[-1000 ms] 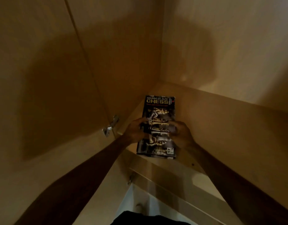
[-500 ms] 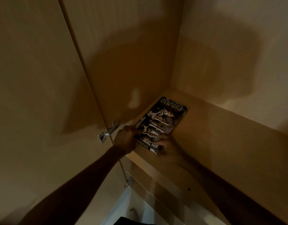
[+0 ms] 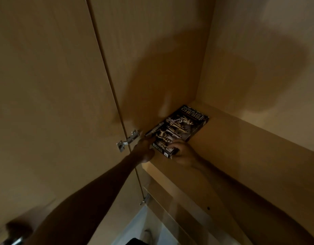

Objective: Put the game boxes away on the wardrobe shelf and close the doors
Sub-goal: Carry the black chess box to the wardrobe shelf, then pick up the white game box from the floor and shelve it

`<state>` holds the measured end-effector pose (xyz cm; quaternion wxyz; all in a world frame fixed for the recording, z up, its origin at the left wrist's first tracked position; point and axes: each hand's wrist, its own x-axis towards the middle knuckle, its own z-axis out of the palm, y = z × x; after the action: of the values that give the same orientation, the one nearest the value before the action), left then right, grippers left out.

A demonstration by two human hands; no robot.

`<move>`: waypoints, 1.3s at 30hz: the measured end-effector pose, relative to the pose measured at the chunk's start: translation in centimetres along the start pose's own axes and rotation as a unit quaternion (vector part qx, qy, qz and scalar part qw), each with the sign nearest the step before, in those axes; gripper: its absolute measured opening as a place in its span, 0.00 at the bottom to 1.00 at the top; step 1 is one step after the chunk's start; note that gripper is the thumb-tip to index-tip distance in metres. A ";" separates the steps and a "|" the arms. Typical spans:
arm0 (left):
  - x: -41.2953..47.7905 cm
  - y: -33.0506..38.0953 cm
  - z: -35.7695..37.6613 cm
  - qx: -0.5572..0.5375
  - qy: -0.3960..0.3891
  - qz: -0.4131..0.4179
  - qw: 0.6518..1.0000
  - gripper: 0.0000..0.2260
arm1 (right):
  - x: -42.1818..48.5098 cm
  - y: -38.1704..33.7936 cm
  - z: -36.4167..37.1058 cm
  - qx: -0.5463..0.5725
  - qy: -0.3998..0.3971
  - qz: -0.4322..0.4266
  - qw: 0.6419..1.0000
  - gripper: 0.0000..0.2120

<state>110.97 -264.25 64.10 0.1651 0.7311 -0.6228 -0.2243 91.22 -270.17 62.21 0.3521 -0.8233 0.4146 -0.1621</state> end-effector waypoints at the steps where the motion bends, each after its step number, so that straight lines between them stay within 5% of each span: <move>1: -0.7 0.1 0.1 -0.040 0.023 -0.009 0.999 0.25 | -0.4 -0.2 0.0 0.007 0.004 -0.002 1.000 0.20; 10: -13.9 -2.3 4.1 -0.281 0.181 -0.142 0.932 0.12 | -8.5 -2.8 4.2 0.119 0.095 0.010 0.988 0.21; 14: -23.4 -4.1 7.3 -0.330 0.224 -0.218 0.891 0.11 | -13.6 -4.6 8.8 0.173 0.000 0.018 0.985 0.21; 23: -48.2 -6.9 12.4 -0.430 0.351 -0.392 0.733 0.11 | -25.3 -12.0 21.6 0.102 -0.258 -0.046 0.959 0.20; 34: -81.4 -7.4 17.5 -0.396 0.535 -0.489 0.563 0.10 | -46.2 -28.3 38.8 0.064 -0.499 -0.204 0.840 0.19; 39: -94.2 -3.8 20.6 -0.351 0.627 -0.548 0.429 0.10 | -58.0 -35.2 45.5 0.033 -0.600 -0.293 0.744 0.18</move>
<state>91.48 -170.12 56.25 0.5948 0.7374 0.3156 0.0533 101.64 -189.28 57.03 0.4905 -0.8192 -0.1495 0.2570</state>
